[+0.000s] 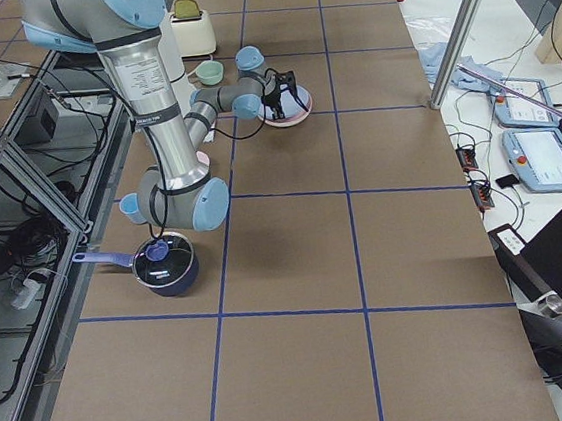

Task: Stack three plates with pink and blue
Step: 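Slide the light blue plate with the right gripper onto the pink plate, then release the light blue plate and withdraw the right gripper away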

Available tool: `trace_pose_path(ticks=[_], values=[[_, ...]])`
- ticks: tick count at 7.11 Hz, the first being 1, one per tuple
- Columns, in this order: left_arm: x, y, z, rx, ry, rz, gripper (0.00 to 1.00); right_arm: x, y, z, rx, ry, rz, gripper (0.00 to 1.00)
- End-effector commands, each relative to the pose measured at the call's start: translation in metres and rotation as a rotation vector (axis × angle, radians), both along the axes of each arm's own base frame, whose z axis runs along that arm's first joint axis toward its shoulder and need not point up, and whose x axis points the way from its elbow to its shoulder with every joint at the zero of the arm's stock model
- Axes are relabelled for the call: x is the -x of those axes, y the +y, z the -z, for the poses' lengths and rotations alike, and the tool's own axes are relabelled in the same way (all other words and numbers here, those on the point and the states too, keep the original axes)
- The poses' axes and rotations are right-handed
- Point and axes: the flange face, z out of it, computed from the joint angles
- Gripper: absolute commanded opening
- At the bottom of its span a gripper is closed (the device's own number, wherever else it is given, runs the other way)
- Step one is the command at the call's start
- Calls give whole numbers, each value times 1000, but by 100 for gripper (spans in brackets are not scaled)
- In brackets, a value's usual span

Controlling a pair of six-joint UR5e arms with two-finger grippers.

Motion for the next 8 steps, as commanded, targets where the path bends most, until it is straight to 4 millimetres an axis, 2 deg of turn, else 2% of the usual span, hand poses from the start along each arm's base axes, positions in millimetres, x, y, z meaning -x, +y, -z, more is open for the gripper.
trace_pose_path(ticks=[1, 2, 3, 4, 6, 7, 8], values=[[1, 7, -6, 13, 0, -1, 100, 7, -3, 16, -20, -12, -18, 100], [0, 7, -7, 14, 0, -2, 100, -2, -16, 17, -20, -12, -37, 100], [1, 8, -11, 22, -1, -1, 100, -27, -46, 11, 14, 33, -53, 100], [1, 9, -13, 31, -1, 1, 100, -63, -83, 5, 48, 73, -31, 100], [5, 11, -20, 150, -11, 8, 100, -166, -160, -30, -14, 256, 91, 100], [10, 13, -20, 156, -11, 20, 100, -225, -187, -54, -48, 321, 160, 100], [13, 13, -23, 219, -18, 23, 100, -291, -203, -91, -80, 332, 227, 100]])
